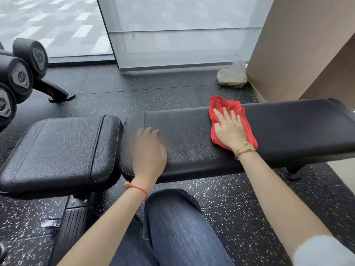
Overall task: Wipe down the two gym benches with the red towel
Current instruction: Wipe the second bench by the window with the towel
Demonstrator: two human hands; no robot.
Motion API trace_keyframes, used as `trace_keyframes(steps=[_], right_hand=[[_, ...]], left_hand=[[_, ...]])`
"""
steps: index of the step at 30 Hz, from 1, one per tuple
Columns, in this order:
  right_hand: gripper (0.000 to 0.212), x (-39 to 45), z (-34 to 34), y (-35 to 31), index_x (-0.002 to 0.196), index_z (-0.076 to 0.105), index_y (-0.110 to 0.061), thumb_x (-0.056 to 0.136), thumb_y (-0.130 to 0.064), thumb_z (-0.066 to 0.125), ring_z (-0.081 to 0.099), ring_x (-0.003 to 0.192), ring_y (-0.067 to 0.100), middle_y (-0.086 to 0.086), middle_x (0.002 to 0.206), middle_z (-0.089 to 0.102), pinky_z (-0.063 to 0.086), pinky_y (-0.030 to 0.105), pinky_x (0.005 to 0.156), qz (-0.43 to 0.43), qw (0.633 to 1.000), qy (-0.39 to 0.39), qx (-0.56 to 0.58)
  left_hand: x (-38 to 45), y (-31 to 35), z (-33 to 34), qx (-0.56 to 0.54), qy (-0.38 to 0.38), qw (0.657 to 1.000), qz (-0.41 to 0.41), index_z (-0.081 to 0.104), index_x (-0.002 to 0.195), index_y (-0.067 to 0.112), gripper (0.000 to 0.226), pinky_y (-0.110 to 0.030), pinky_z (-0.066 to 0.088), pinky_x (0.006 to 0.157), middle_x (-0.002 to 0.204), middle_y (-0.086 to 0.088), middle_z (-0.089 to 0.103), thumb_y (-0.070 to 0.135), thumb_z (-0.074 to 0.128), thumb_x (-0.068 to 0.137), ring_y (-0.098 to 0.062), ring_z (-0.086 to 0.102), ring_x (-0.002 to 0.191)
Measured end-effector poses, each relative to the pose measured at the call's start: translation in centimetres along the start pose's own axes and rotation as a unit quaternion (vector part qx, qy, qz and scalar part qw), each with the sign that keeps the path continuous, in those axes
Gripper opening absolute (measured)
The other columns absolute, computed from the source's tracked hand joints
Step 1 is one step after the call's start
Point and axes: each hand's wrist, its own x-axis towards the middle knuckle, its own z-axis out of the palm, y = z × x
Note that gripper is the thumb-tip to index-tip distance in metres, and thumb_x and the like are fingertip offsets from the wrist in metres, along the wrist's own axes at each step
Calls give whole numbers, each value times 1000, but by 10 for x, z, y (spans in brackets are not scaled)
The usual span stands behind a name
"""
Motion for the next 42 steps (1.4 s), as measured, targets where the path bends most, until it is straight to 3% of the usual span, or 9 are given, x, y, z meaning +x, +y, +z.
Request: trace_keyframes(steps=[6,16,24,29,35,42], right_hand=[[58,-32,13,-37,153,22,-35,97,-29,37,9,150,26,0,163,13,1,41,123,-81,997,-8,13],[57,-59,12,-40,152,23,-35,98,-27,38,9,151,24,0,163,15,1,39,123,-95,995,-4,27],[56,-83,8,1,152,24,-37,98,-27,37,10,151,22,-3,162,17,1,37,123,-54,997,32,42],[56,-71,-3,60,152,25,-35,98,-25,37,11,150,25,0,162,17,2,39,123,25,998,43,31],[56,-18,-18,89,154,18,-33,99,-29,29,8,150,30,3,163,10,0,43,123,93,996,2,11],[57,22,-9,10,154,18,-33,99,-31,30,8,150,30,4,164,11,0,45,122,-26,999,-40,6]], left_hand=[[0,-5,-2,-24,1,1000,5,55,131,17,47,-55,24,114,142,-7,51,28,42,87,-31,41,134],[0,-8,-1,-36,1,999,8,55,130,17,41,-54,24,114,142,-5,51,23,50,89,-31,40,134],[0,-4,-3,-30,-12,999,-6,53,130,17,41,-63,17,115,143,-5,47,21,51,90,-34,34,137],[1,0,-2,-31,-8,999,-16,54,128,16,39,-62,20,114,142,-6,48,17,52,88,-34,36,135],[0,1,-1,-15,6,1000,-11,55,127,16,39,-61,24,113,140,-6,51,18,53,87,-34,39,132],[1,4,-2,-2,16,1000,-11,55,126,19,45,-59,26,112,137,-2,52,27,39,84,-30,41,131]])
